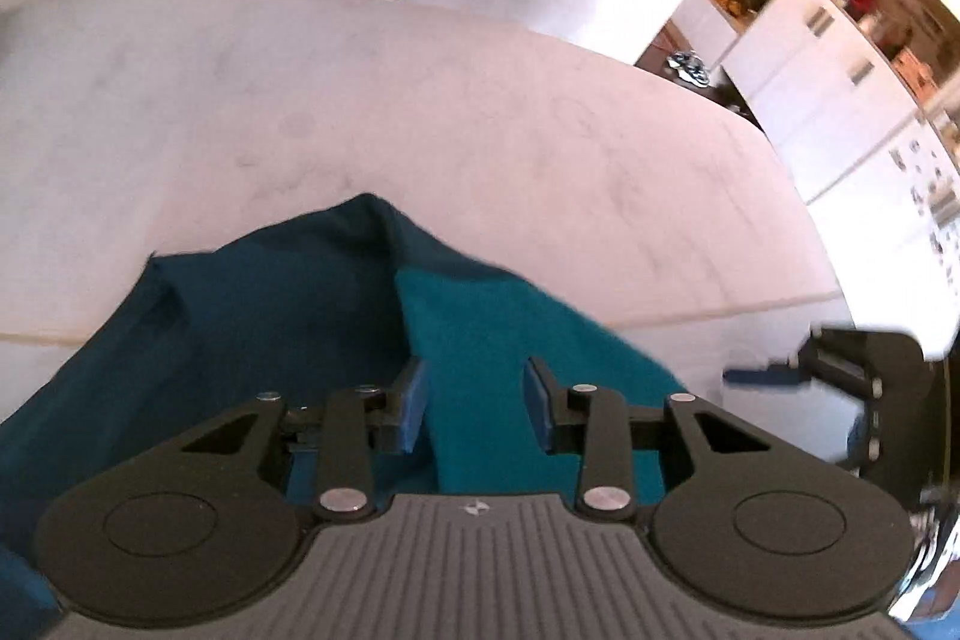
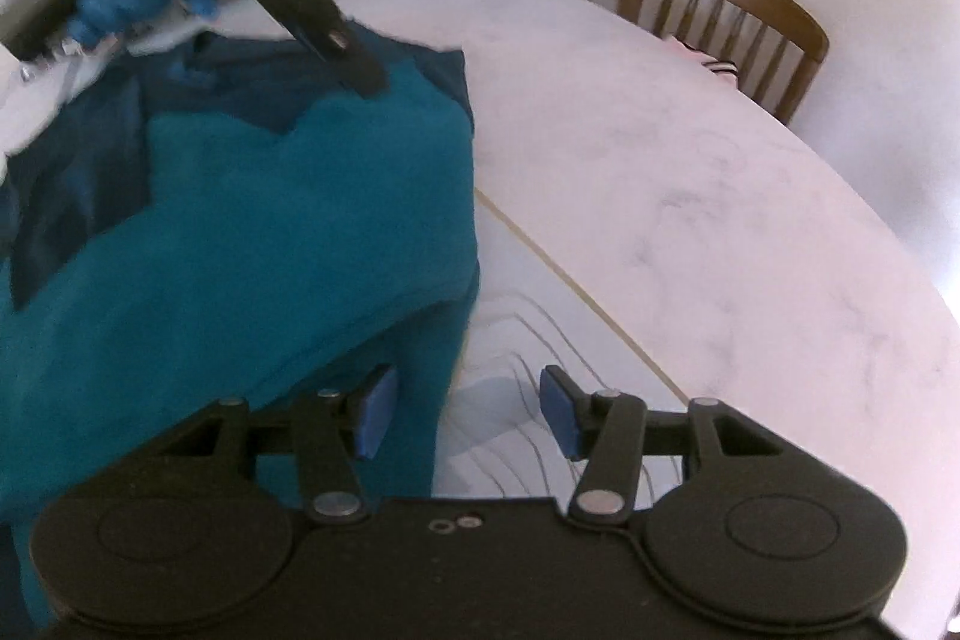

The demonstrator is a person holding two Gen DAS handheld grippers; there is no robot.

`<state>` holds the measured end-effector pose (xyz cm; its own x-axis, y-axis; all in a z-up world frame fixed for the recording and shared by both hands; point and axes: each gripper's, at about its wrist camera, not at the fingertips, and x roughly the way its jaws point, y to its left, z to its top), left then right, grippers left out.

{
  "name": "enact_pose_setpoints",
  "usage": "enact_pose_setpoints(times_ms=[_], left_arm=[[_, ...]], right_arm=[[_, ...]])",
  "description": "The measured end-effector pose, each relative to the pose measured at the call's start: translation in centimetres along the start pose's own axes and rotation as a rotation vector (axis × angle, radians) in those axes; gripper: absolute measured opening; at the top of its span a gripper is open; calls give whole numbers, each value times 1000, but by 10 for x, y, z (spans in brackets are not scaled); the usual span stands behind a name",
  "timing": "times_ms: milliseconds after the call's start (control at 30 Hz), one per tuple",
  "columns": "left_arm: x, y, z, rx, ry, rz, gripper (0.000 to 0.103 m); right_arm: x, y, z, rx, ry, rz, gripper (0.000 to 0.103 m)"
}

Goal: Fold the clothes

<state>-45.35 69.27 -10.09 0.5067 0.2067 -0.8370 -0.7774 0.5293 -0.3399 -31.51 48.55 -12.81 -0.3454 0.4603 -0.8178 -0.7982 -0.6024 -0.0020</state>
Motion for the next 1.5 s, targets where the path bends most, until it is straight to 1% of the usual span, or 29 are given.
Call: enact_pose_setpoints(times_ms=[67, 133, 267, 600, 633, 700, 767, 867, 967, 1033, 1067, 1133, 1167, 1300, 1367, 1400, 1433, 1500], left_arm=[[12, 1, 7, -24, 13, -6, 34], [21, 4, 11, -57, 20, -32, 35], [34, 12, 19, -136, 20, -79, 37], [39, 22, 6, -192, -28, -113, 37], [40, 23, 5, -199, -33, -118, 36], [39, 26, 2, -197, -48, -117, 36], [37, 28, -2, -187, -66, -106, 35], [30, 26, -7, -162, -100, -71, 33], [25, 24, -10, -128, -111, -44, 33], [24, 16, -9, -73, -101, -9, 33], [24, 10, -10, -18, -93, 21, 33], [25, -6, -14, 134, -79, 96, 33], [25, -12, -16, 193, -77, 128, 33], [28, -22, -24, 285, -84, 203, 33], [29, -23, -24, 291, -92, 225, 34], [29, -23, -25, 289, -97, 242, 40], [29, -23, -25, 280, -100, 251, 41], [25, -17, -23, 233, -89, 249, 41]], right_arm=[[1, -3, 0, 8, -19, 15, 103], [3, -5, 2, 5, -39, 26, 103], [12, -7, 9, 18, -83, -6, 103], [33, -13, 26, 51, -191, -88, 103], [32, -16, 25, 55, -190, -120, 103], [27, -26, 19, 114, -199, -128, 103], [24, -32, 12, 146, -186, -273, 103], [14, -60, 1, 300, -188, -253, 103], [-4, -69, -1, 344, -236, -120, 103], [-4, -57, 4, 291, -232, -84, 103], [-3, -51, 7, 265, -229, -67, 103], [-2, -38, 12, 213, -225, -31, 103], [-2, -32, 15, 186, -222, -13, 103], [0, -8, 26, 81, -212, 59, 103], [7, 4, 30, 28, -189, 84, 103], [13, 6, 29, 12, -161, 83, 103], [19, 7, 29, -4, -134, 82, 103], [17, 4, 26, -17, -131, 95, 103]])
